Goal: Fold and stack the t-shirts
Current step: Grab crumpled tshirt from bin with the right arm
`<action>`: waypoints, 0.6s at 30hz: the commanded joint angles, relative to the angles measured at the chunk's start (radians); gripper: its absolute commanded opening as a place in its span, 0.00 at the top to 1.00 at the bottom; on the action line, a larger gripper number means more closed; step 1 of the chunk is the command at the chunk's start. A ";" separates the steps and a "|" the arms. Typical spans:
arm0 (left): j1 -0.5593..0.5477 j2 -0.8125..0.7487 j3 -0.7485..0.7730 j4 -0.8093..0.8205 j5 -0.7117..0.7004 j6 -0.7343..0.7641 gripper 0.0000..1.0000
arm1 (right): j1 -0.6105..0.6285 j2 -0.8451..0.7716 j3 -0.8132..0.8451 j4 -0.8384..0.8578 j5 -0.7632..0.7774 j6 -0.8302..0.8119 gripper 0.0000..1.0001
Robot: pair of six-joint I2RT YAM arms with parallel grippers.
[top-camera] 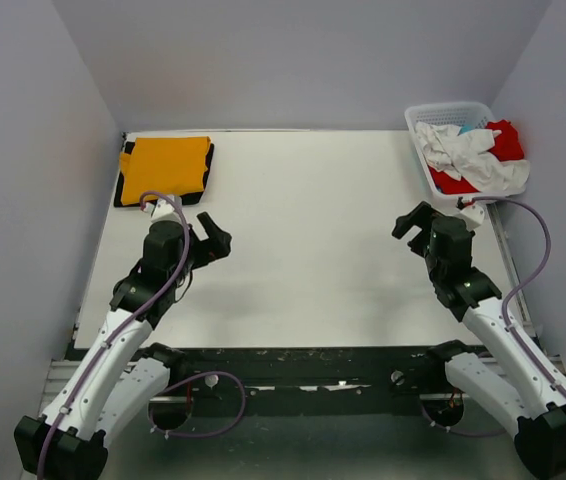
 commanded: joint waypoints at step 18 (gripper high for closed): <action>0.003 -0.092 -0.044 -0.018 -0.051 -0.004 0.01 | -0.213 0.824 0.825 -0.123 0.072 -0.172 0.00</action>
